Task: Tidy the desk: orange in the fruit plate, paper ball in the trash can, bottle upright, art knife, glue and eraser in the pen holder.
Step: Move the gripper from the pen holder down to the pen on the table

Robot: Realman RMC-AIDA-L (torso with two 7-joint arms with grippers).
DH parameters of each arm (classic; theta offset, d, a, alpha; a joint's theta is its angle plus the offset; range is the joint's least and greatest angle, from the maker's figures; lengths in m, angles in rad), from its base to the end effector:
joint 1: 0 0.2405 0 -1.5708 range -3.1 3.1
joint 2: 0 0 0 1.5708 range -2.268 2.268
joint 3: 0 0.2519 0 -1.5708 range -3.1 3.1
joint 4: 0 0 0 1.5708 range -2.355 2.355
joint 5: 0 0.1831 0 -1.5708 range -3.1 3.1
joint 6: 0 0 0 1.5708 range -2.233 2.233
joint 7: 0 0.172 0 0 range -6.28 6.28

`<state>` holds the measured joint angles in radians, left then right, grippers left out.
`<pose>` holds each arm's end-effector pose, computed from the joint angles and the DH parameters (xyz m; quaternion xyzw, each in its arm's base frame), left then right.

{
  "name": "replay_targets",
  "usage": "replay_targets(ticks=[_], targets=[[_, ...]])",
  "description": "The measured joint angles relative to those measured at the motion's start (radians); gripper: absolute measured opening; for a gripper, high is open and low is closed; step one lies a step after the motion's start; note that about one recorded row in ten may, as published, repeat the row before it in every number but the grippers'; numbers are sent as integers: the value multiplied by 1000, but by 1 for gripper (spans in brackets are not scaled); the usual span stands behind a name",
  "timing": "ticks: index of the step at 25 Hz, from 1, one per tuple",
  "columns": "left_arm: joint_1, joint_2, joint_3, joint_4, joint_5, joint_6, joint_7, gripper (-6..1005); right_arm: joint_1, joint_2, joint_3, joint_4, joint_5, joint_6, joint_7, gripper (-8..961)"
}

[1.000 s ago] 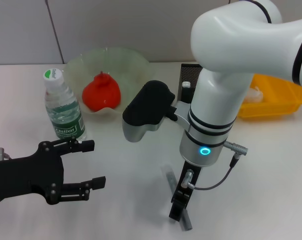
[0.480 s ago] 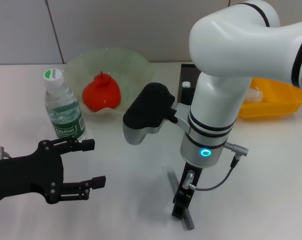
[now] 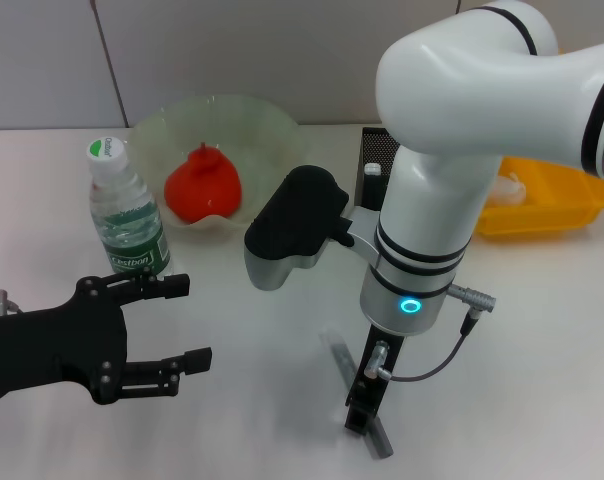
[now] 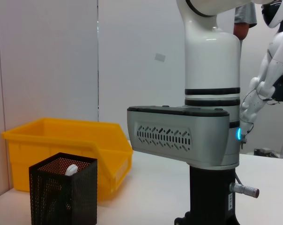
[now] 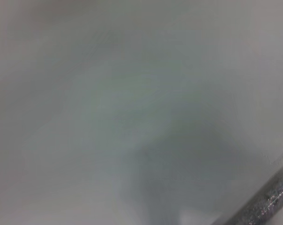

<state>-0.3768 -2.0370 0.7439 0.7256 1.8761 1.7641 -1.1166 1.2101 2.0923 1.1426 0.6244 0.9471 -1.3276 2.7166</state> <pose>-0.2449 0.2692 0.0048 -0.9497 -0.0852 -0.2724 0.1288 0.1330 0.3277 -0.1298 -0.9135 0.2235 -0.3365 0.0479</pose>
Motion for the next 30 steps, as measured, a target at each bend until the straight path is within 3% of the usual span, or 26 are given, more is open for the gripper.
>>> replay_targets(ticks=[3, 9, 17, 30], targets=[[0, 0, 0, 0, -1, 0, 0, 846, 2, 0, 1, 0, -2, 0, 0, 535], [-2, 0, -4, 0, -2, 0, 0, 846, 3, 0, 11, 0, -5, -4, 0, 386], [-4, 0, -8, 2, -2, 0, 0, 846, 10, 0, 11, 0, -9, -7, 0, 269], [-5, 0, -9, 5, -1, 2, 0, 846, 10, 0, 7, 0, -4, 9, 0, 242]])
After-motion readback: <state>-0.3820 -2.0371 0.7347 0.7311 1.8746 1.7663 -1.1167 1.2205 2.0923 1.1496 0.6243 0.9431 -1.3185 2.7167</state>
